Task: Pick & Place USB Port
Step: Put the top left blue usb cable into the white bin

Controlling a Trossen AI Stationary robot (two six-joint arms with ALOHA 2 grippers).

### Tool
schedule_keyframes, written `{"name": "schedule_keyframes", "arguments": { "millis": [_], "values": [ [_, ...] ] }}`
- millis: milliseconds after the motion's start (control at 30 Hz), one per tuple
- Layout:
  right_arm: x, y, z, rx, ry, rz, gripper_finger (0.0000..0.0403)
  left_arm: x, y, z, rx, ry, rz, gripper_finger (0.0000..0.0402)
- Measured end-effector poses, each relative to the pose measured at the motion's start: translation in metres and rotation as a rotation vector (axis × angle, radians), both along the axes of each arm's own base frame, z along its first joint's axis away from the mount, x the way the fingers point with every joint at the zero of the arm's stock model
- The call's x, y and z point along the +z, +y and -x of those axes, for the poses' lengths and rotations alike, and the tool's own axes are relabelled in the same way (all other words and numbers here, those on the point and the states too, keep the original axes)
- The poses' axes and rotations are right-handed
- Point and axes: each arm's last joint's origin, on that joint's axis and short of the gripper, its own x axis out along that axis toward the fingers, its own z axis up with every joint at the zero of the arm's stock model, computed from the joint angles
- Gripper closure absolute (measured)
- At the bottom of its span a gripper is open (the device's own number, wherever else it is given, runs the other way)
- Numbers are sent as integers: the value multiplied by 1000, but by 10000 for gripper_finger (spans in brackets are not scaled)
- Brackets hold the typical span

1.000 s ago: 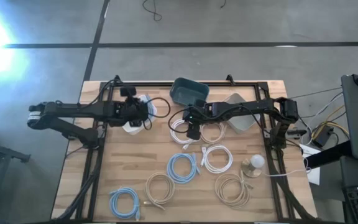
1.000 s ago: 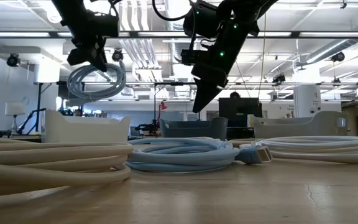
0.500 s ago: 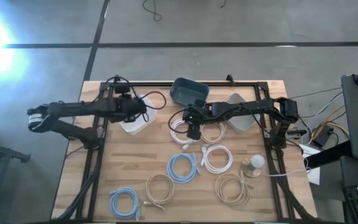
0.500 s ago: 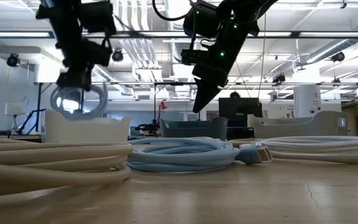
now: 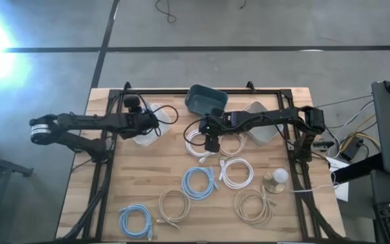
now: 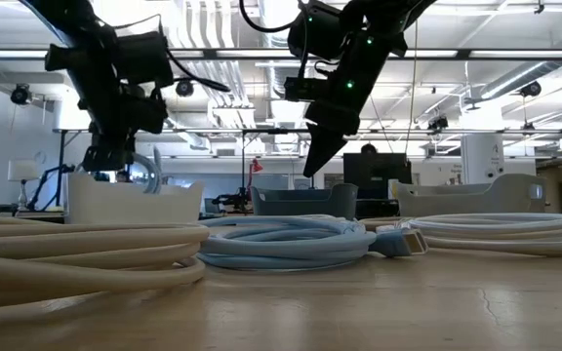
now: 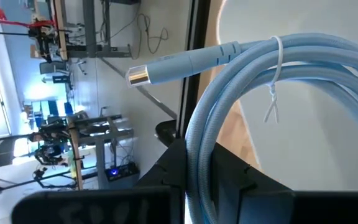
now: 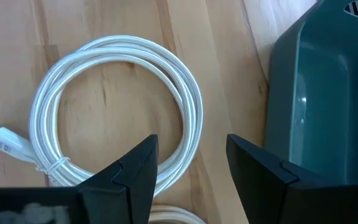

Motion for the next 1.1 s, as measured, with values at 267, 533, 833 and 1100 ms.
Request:
{"name": "schedule_keyframes", "arguments": {
  "millis": [267, 533, 833, 1100],
  "values": [
    [0, 0, 0, 19, 6, 10, 216, -3, 1, -2, 2, -43, -15, 328],
    [0, 0, 0, 21, 5, 11, 216, -3, 1, -3, 3, -63, -20, 283],
    [0, 0, 0, 21, 6, 11, 216, -2, 1, -3, 7, -66, -28, 259],
    [0, 0, 0, 21, 6, 11, 216, -1, 2, -3, 36, -70, -76, 254]
  ]
}}
